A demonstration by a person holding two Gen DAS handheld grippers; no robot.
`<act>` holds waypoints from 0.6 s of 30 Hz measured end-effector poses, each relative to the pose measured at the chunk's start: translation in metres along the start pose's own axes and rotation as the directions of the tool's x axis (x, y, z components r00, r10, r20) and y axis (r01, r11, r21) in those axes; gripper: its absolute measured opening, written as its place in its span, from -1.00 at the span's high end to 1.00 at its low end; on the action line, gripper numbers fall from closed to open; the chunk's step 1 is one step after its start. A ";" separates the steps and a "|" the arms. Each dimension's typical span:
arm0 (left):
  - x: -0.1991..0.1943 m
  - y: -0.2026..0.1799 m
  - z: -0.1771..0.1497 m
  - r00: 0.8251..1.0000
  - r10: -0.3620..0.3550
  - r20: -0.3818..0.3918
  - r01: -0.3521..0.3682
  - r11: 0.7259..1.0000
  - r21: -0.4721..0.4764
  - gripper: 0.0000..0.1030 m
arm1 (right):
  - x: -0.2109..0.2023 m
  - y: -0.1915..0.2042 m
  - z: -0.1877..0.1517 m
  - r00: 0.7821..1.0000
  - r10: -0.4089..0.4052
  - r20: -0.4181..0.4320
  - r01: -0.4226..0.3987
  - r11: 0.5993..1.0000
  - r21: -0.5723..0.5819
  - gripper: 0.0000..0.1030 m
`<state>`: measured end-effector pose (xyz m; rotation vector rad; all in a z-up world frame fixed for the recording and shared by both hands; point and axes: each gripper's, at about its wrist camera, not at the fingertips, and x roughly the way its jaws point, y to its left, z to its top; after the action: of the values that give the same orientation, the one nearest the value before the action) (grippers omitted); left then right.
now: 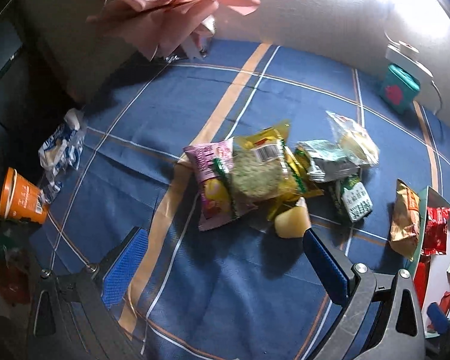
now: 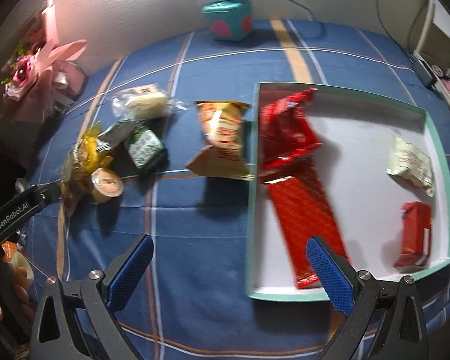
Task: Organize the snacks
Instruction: 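Move both tools back over the snack pile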
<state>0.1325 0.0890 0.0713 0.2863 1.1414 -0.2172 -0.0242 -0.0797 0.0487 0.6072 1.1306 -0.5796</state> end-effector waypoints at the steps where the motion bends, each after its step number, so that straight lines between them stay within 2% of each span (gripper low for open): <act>1: 0.002 0.003 0.002 1.000 -0.003 -0.006 0.003 1.000 -0.009 -0.99 | 0.004 0.007 0.001 1.000 0.004 -0.004 -0.004 1.000 -0.012 -1.00; 7: 0.010 0.021 0.007 0.999 -0.036 -0.028 0.034 0.997 -0.072 -0.99 | 0.020 0.030 0.005 1.000 0.010 -0.014 -0.011 0.998 -0.061 -1.00; 18: 0.025 0.030 0.034 0.995 -0.093 -0.029 0.090 0.992 -0.091 -0.99 | 0.027 0.052 0.035 0.999 0.036 0.018 -0.034 0.994 -0.103 -1.00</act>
<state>0.1807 0.1052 0.0648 0.1586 1.1949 -0.2418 0.0427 -0.0708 0.0417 0.5307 1.1222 -0.4926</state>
